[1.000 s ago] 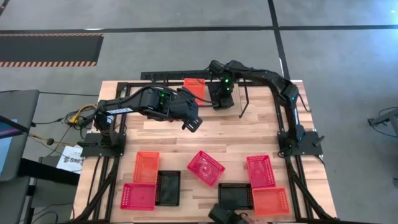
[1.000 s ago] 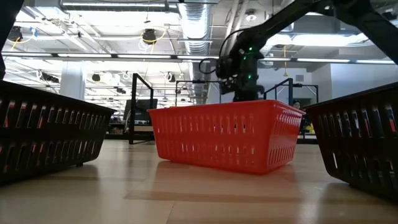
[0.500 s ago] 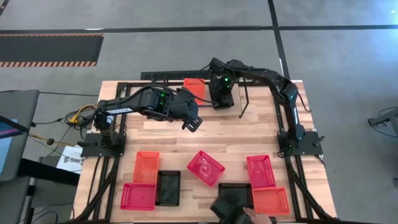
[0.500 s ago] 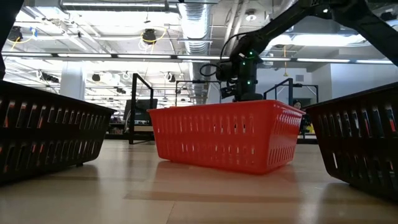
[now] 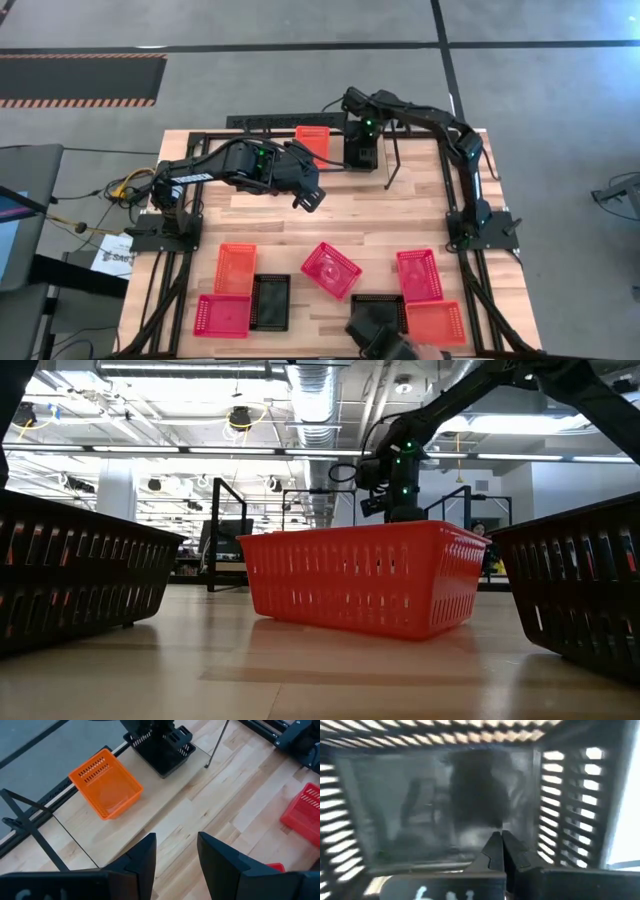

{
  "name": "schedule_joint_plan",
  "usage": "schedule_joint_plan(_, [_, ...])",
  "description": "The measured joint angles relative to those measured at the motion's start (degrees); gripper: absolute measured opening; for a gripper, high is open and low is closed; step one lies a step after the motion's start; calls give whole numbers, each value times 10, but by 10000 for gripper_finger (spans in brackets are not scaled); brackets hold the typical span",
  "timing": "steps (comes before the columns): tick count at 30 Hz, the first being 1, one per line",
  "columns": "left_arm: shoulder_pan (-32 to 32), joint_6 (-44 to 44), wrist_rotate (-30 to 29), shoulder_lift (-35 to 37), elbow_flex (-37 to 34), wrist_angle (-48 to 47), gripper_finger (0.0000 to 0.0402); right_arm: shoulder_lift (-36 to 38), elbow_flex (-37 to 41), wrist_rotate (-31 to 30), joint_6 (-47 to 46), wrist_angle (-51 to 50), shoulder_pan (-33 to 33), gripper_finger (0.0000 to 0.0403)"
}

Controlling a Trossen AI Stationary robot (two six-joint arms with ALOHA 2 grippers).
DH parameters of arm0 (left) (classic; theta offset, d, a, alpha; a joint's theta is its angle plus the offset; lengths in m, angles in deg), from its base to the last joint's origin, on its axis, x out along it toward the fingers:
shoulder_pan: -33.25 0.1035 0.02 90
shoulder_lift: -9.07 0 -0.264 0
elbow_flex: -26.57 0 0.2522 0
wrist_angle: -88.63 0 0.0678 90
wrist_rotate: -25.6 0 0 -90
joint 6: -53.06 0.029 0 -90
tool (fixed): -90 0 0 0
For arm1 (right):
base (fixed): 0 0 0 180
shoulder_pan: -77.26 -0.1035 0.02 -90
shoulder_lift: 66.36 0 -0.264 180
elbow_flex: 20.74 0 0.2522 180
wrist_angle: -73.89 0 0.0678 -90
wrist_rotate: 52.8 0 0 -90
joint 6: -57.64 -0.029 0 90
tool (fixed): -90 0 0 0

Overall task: Stack baskets on shelf by color
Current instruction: Put the top center black bin on the shelf, then adjust the bins on the shelf

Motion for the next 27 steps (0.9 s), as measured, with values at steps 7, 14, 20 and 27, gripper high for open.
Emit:
schedule_joint_plan(7, [0, 6, 0, 0, 0, 0, 132, 44, 0, 3, 8, 12, -47, 0])
schedule_joint_plan(14, [-1, 32, -12, 0, 0, -2, 132, 76, -13, 48, 20, 29, -81, 0])
schedule_joint_plan(20, [-18, 46, -59, 23, 1, -5, 132, 68, -44, 79, 16, 48, -103, 0])
schedule_joint_plan(27, [-49, 48, -111, 69, 1, -5, 132, 68, -73, 124, -1, 79, -120, 0])
